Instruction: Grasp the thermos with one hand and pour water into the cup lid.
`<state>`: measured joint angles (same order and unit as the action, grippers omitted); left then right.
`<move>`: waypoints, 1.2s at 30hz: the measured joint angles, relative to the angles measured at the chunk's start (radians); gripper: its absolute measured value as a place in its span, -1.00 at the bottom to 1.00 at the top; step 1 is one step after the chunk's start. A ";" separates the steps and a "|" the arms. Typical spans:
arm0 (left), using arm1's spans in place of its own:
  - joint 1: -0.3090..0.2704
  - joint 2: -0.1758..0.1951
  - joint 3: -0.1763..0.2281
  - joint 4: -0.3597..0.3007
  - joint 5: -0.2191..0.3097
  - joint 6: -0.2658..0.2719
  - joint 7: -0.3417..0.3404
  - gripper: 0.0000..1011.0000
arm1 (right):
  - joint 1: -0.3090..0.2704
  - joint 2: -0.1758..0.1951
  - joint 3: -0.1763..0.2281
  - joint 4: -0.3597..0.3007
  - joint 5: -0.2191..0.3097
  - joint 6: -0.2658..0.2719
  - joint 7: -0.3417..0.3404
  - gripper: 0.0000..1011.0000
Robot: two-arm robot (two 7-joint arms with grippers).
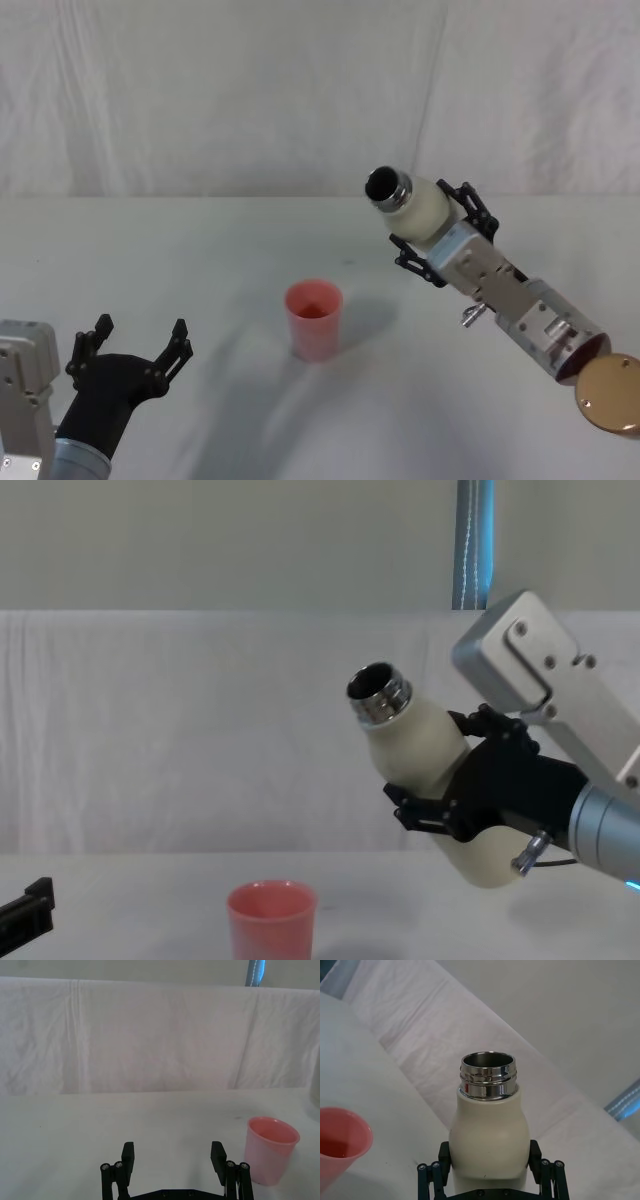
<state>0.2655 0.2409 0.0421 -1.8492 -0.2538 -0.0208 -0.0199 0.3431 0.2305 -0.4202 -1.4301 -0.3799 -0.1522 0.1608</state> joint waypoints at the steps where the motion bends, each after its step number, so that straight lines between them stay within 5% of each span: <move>1: 0.000 0.000 0.000 0.000 0.000 0.000 0.000 0.98 | 0.000 0.000 0.000 0.000 0.000 0.000 0.000 0.88; 19: 0.000 0.000 0.000 0.000 0.000 0.000 0.000 0.98 | 0.073 0.005 -0.073 0.118 -0.148 -0.065 -0.070 0.88; 36: 0.000 0.000 0.000 0.000 0.000 0.000 0.000 0.98 | 0.089 0.013 -0.098 0.156 -0.206 -0.063 -0.102 0.88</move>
<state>0.2655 0.2409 0.0421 -1.8492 -0.2538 -0.0208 -0.0199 0.4318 0.2435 -0.5180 -1.2744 -0.5859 -0.2156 0.0586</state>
